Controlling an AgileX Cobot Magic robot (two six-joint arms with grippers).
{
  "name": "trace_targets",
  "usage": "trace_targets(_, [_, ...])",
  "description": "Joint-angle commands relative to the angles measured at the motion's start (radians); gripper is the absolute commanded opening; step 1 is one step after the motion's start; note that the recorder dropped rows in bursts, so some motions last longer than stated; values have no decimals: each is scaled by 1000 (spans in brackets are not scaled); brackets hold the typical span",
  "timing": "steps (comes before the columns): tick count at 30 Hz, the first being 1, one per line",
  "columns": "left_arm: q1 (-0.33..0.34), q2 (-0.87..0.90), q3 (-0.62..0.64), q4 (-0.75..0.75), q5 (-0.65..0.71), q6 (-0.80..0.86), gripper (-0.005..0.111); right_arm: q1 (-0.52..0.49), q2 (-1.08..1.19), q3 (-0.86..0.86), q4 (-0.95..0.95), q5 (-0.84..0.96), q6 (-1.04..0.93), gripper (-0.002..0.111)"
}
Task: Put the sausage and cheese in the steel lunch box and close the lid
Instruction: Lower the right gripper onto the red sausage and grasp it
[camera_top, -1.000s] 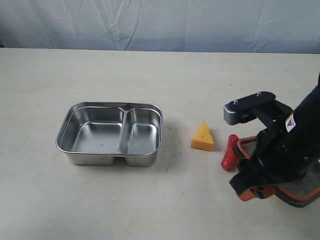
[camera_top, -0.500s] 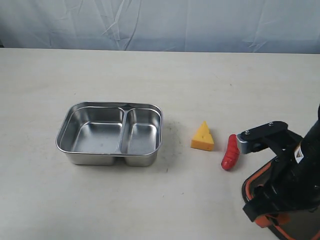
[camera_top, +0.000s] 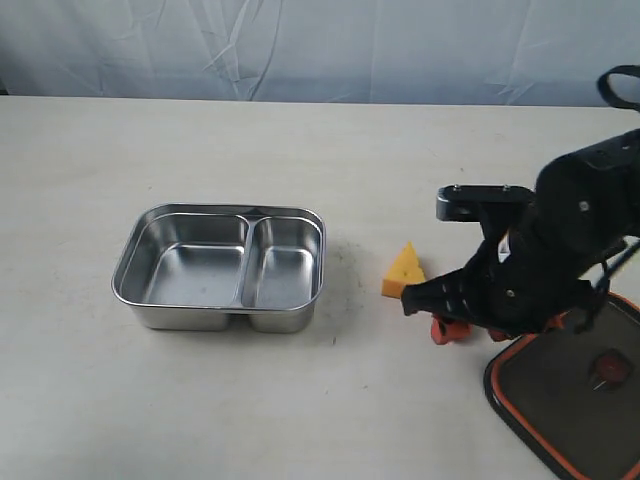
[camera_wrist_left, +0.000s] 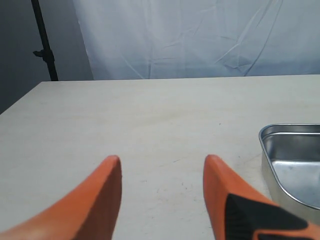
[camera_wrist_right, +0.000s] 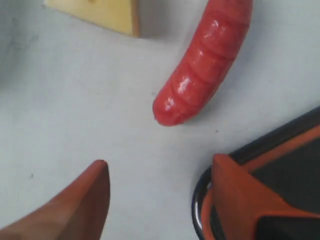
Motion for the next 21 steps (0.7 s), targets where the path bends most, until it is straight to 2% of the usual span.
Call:
trace_targets(1, [-6,-5,1,0,-14,0,49,-2,110,-80,-109,17,183,58])
trace_targets(4, [-6,-5,1,0,-14,0,49,-2,145,-95,-160,0,274,58])
trace_targets(10, [-6,-5,1,0,-14,0,49,-2,193,-103,-179,-69,290,57])
trace_targets(12, [-6,-5,1,0,-14,0,49,-2,207,-103,-179,-66,293,48])
trace_targets(14, [-6,-5,1,0,-14,0,49,-2,215,-103,-182,-60,293,32])
trace_targets(17, [-6,-5,1,0,-14,0,49,-2,215,-103,-186,-47,288,2])
trace_targets(21, [-6,-5,1,0,-14,0,49,-2,198,-103,-210,35,283,0])
